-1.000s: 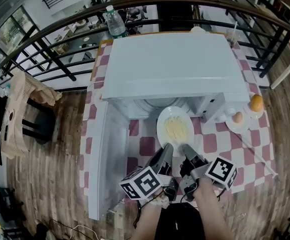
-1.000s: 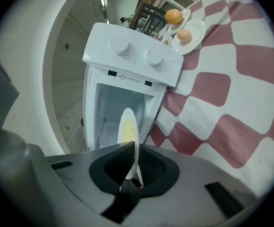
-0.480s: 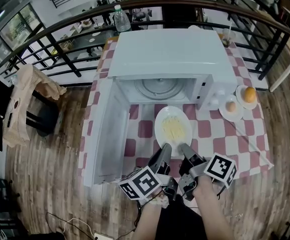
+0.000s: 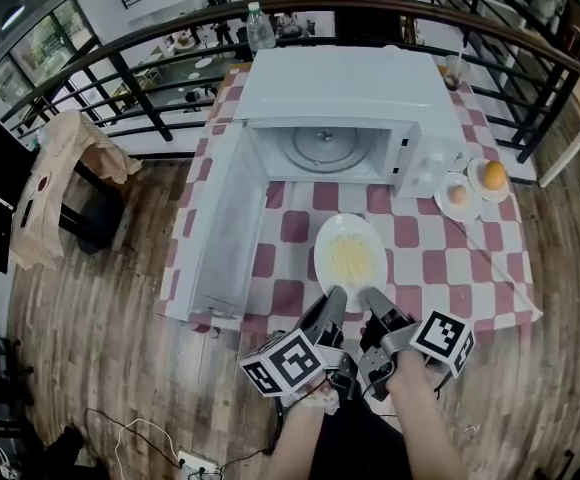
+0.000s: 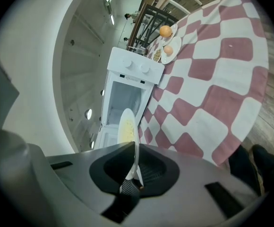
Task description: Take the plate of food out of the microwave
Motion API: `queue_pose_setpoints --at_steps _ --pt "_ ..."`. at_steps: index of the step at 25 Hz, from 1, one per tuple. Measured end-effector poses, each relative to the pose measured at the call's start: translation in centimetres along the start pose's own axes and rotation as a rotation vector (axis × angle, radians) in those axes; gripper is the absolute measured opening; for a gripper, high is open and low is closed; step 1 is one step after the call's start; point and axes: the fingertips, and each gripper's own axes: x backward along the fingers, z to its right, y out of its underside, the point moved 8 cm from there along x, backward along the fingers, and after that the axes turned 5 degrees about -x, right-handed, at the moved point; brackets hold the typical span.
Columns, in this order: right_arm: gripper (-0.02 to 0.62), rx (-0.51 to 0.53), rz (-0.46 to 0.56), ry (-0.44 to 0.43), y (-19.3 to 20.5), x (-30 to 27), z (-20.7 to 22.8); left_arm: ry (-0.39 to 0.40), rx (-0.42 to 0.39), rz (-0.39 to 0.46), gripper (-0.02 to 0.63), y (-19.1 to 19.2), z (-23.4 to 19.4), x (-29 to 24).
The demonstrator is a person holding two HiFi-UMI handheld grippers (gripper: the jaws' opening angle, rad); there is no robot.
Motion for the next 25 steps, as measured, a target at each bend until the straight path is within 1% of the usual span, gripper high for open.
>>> queue_pose_setpoints --at_steps 2,8,12,15,19,22,25 --pt "0.023 0.0 -0.005 -0.013 0.6 0.6 0.1 -0.001 0.0 0.002 0.058 0.4 0.3 0.8" --pt "0.023 0.001 -0.01 0.007 1.7 2.6 0.3 -0.015 -0.002 0.017 0.058 1.5 1.0 2.7" --pt "0.023 0.006 -0.01 -0.03 2.0 3.3 0.3 -0.012 0.004 0.019 0.058 2.0 1.6 3.4" --pt "0.023 0.0 -0.006 -0.016 2.4 4.2 0.5 -0.012 0.004 0.011 0.058 2.5 2.0 4.0" --pt "0.023 -0.002 -0.006 -0.045 2.9 4.6 0.5 -0.011 0.004 0.009 0.058 2.7 2.2 4.8" --pt "0.023 -0.004 -0.002 -0.029 3.3 4.9 0.5 -0.012 0.007 0.007 0.058 2.8 2.2 5.1" --pt "0.021 -0.002 -0.004 -0.047 3.4 4.7 0.7 -0.013 0.007 0.008 0.058 3.0 2.0 5.3"
